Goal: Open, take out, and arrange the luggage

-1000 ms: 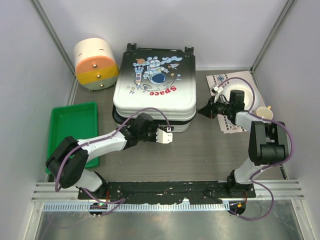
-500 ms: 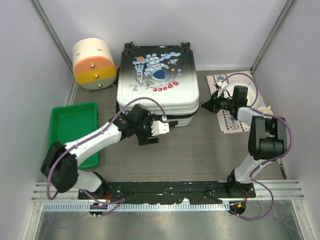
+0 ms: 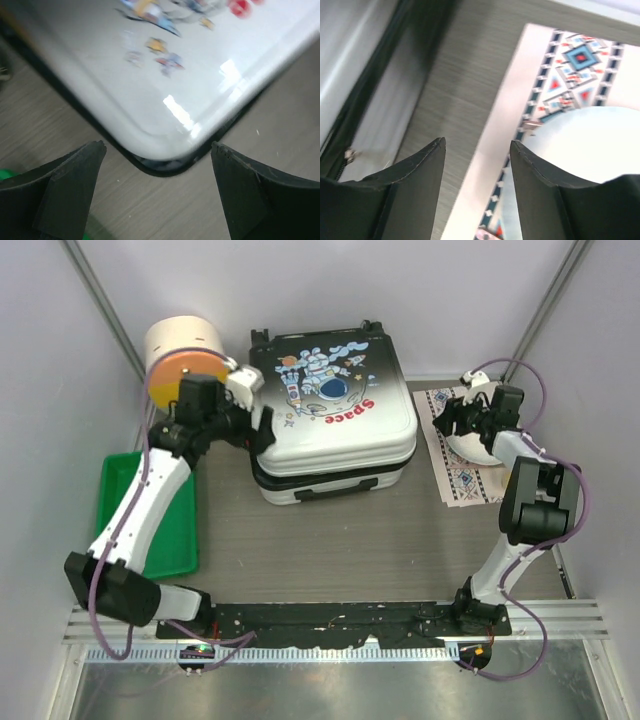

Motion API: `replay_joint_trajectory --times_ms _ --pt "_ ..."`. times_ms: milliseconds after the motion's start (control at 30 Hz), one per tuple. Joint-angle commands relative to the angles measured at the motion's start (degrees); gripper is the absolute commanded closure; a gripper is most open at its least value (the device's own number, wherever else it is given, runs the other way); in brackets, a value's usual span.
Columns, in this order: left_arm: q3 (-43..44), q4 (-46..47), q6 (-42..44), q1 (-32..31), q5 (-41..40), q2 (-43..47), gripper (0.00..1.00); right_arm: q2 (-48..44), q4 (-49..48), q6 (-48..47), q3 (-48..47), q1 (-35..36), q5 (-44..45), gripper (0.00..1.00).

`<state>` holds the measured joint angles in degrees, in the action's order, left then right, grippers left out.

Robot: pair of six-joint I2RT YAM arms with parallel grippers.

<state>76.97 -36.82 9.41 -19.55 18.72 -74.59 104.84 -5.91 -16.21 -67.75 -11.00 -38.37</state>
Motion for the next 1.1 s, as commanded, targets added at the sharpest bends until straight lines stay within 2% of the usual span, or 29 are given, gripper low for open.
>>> replay_joint_trajectory --times_ms 0,67,133,167,233,267,333,433,467,567,667,733,833,1067 --pt "12.4 0.2 -16.0 9.9 -2.3 -10.2 0.06 -5.0 4.4 3.0 -5.2 -0.8 8.5 0.39" --pt "16.3 -0.2 -19.3 12.4 -0.7 -13.5 0.07 -6.5 10.5 3.7 -7.6 -0.7 10.8 0.38" --pt "16.4 1.5 -21.5 15.5 -1.3 -16.1 0.10 -7.2 14.9 5.0 -9.6 -0.7 12.4 0.38" --pt "14.5 4.0 -24.6 16.6 -1.3 -16.6 0.14 -8.1 20.6 4.9 -12.5 -0.6 12.3 0.39" --pt "12.3 6.6 -27.2 19.4 0.3 -16.9 0.21 -9.2 25.7 4.4 -14.9 1.0 12.1 0.41" --pt "10.6 7.6 -27.7 19.3 0.1 -17.0 0.31 -9.8 29.1 4.3 -16.1 1.8 11.9 0.41" --pt "9.0 8.4 -27.4 19.3 0.0 -17.2 0.37 -12.6 30.6 4.7 -15.9 4.0 12.0 0.41" --pt "5.6 10.3 -27.1 18.6 -4.5 -18.0 0.49 -16.2 30.9 6.2 -14.3 6.2 11.0 0.41" --pt "4.8 10.2 -27.1 18.2 -5.8 -18.6 0.56 -16.9 30.7 6.5 -13.6 6.6 10.9 0.41" --pt "6.1 7.7 -28.4 16.9 -11.9 -23.0 0.63 -18.6 31.0 7.5 -13.0 7.2 10.8 0.41" --pt "6.7 7.8 -29.0 16.6 -9.3 -26.2 0.64 -19.6 32.2 7.1 -13.1 7.3 10.6 0.42" --pt "6.3 9.6 -29.0 16.1 -7.4 -27.1 0.61 -19.9 33.2 6.9 -13.3 7.4 10.5 0.42" --pt "5.7 11.8 -28.2 14.4 -6.9 -28.2 0.57 -21.0 35.4 6.4 -12.9 7.3 10.3 0.42" --pt "2.6 14.2 -28.9 12.9 -8.3 -28.5 0.56 -26.5 37.2 4.5 -8.0 7.3 10.5 0.42"
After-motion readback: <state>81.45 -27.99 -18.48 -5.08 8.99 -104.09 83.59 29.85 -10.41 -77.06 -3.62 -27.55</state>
